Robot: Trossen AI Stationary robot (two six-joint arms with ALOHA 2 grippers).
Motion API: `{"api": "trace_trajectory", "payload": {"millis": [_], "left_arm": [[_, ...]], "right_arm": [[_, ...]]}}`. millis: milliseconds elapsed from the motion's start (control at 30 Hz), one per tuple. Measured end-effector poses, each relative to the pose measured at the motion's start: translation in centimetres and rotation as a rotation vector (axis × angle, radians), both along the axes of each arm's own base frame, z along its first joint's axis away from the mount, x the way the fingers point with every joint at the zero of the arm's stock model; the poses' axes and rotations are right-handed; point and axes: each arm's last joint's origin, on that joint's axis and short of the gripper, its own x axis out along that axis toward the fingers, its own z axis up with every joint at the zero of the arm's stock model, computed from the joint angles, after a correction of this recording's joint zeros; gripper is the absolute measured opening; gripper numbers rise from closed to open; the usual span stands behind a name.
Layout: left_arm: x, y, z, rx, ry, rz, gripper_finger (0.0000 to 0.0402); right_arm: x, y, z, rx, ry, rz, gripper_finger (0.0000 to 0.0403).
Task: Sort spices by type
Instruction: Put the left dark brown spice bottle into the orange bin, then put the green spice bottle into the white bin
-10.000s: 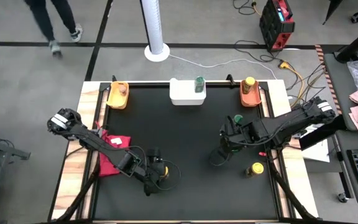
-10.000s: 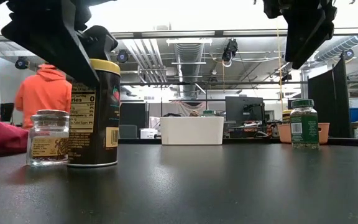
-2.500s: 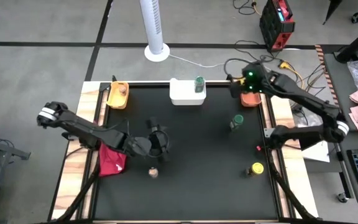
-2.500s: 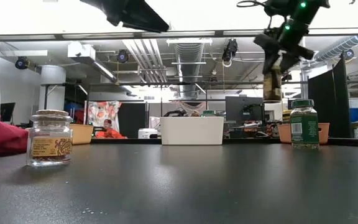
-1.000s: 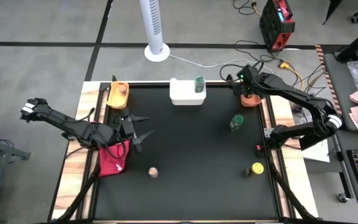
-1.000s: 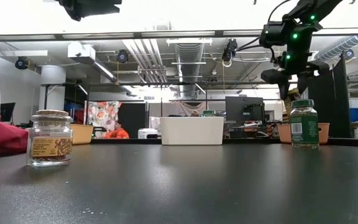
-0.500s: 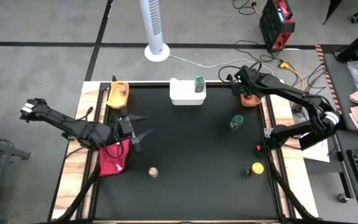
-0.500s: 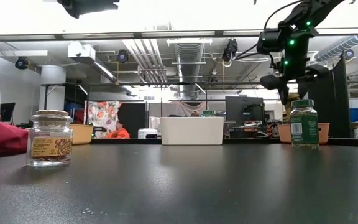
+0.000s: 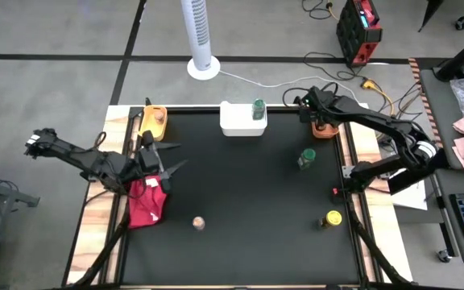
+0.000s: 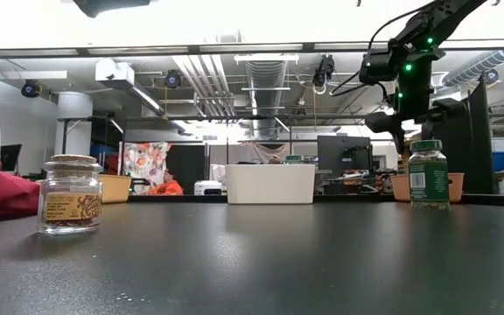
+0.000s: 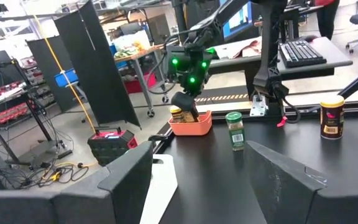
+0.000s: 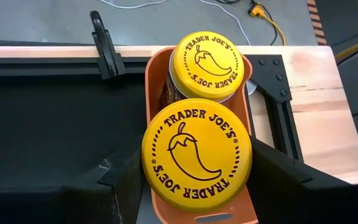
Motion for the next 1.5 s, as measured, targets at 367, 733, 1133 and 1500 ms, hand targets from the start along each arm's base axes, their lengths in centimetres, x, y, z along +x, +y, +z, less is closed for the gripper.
{"api": "trace_trajectory", "payload": {"millis": [367, 733, 1133, 1500], "left_arm": [[-1.3, 0.5, 0.2, 0.003, 0.003, -0.001, 0.0236], [-1.4, 0.5, 0.1, 0.010, 0.008, -0.001, 0.0236], [-1.3, 0.5, 0.1, -0.005, 0.000, 0.000, 0.0236], [-1.3, 0.5, 0.1, -0.010, 0.000, 0.000, 0.0236]], "right_arm": [[0.2, -0.3, -1.6, 0.042, 0.022, -0.036, 0.0217], [0.5, -0.7, -3.0, 0.070, 0.080, -0.050, 0.0265], [0.4, -0.8, -1.9, 0.055, 0.085, -0.007, 0.0259], [0.5, -1.5, 0.2, 0.052, 0.097, 0.019, 0.0267]]}}
